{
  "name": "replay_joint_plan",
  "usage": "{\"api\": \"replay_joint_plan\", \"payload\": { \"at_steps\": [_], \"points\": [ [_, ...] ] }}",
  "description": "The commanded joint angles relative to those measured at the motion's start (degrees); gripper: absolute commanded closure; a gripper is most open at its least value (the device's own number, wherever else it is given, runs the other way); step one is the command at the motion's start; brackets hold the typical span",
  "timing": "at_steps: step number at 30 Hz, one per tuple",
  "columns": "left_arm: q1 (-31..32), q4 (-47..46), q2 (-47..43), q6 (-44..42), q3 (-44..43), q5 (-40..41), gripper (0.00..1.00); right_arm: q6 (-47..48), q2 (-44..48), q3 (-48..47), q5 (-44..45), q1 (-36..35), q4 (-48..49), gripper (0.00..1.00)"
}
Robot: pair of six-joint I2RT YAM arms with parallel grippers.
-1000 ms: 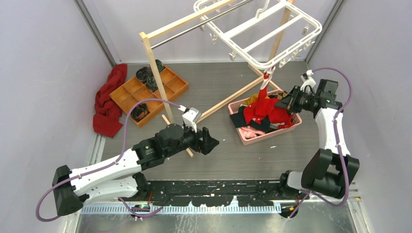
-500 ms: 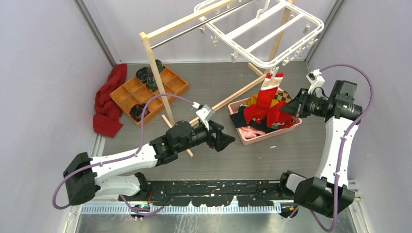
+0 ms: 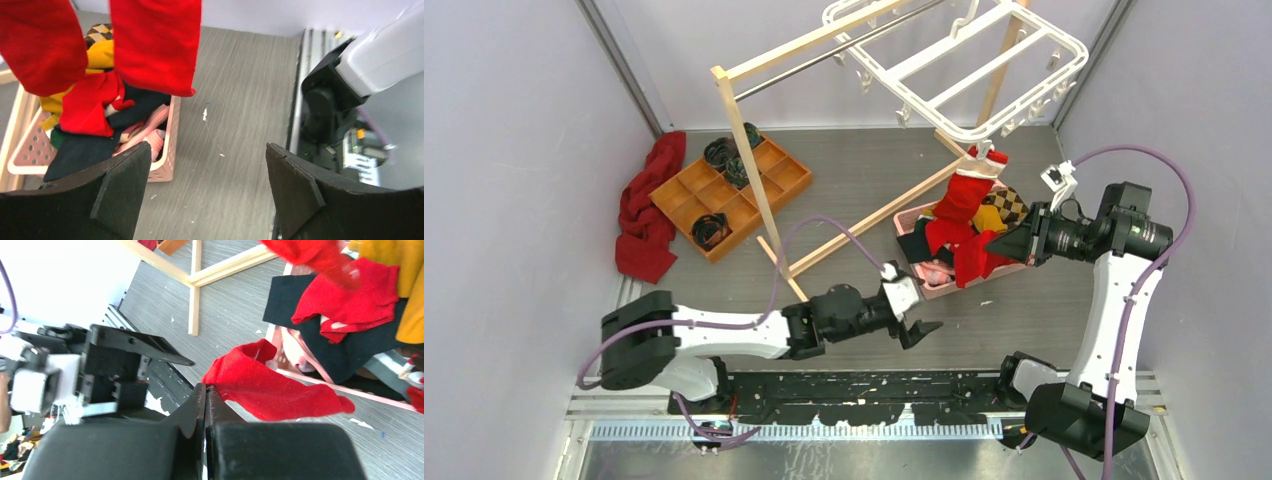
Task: Clip the socks to the hanger
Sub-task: Pick up the sock from the bin.
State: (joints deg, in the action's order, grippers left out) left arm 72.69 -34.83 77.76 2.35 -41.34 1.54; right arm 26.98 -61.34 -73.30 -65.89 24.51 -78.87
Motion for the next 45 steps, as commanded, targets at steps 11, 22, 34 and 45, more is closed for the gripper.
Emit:
{"api": "replay_joint_plan", "payload": {
  "at_steps": [11, 22, 34, 45],
  "points": [
    [2.22, -21.95, 18.85, -14.69, -10.94, 19.37, 0.13, -8.97, 4.03, 4.74, -4.09, -1.20, 5.52, 0.99],
    [2.27, -21.86, 21.91, -10.03, -12.91, 15.59, 0.24, -11.87, 3.79, 5.40, -4.81, -1.43, 8.86, 0.99],
    [1.85, -20.45, 23.02, -11.52, -14.36, 17.44, 0.65, -11.36, 3.38, 5.53, -5.13, -1.68, 8.41, 0.99],
    [0.77, -7.21, 15.26, -7.27, -12.65, 11.48, 1.00, -13.67, 3.41, 5.96, -2.43, -1.97, 10.86, 0.99]
  ]
}}
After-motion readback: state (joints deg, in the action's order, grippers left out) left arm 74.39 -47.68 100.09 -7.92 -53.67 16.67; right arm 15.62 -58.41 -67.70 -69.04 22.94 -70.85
